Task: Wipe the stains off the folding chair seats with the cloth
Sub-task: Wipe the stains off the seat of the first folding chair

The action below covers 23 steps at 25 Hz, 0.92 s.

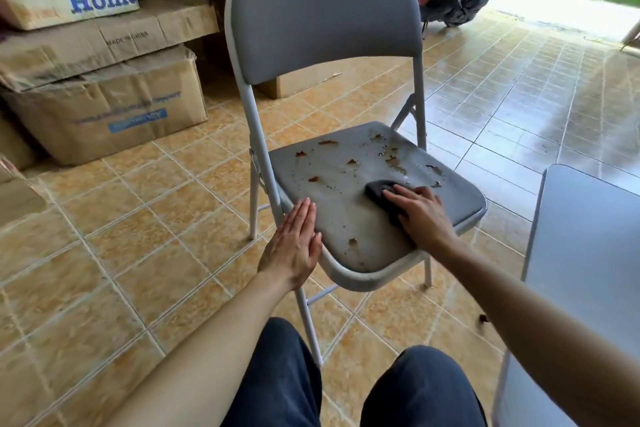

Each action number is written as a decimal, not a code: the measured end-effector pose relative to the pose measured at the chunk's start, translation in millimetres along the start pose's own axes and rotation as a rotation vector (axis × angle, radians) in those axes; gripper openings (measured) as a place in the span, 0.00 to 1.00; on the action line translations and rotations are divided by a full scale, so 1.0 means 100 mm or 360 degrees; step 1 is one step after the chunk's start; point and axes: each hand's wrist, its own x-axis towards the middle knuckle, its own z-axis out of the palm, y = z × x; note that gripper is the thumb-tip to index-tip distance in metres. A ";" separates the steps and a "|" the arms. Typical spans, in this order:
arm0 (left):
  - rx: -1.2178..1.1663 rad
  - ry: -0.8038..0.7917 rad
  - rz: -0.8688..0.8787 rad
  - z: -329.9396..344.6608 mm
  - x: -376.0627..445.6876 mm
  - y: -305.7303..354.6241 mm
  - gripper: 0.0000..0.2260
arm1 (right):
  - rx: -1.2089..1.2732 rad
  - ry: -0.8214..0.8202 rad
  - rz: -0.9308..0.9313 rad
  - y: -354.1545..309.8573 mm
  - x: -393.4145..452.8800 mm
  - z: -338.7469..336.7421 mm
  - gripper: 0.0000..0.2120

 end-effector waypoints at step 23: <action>-0.0106 -0.0120 0.0073 -0.09 0.00 -0.04 0.28 | 0.0449 0.0074 -0.0362 -0.66 -0.90 -0.15 0.24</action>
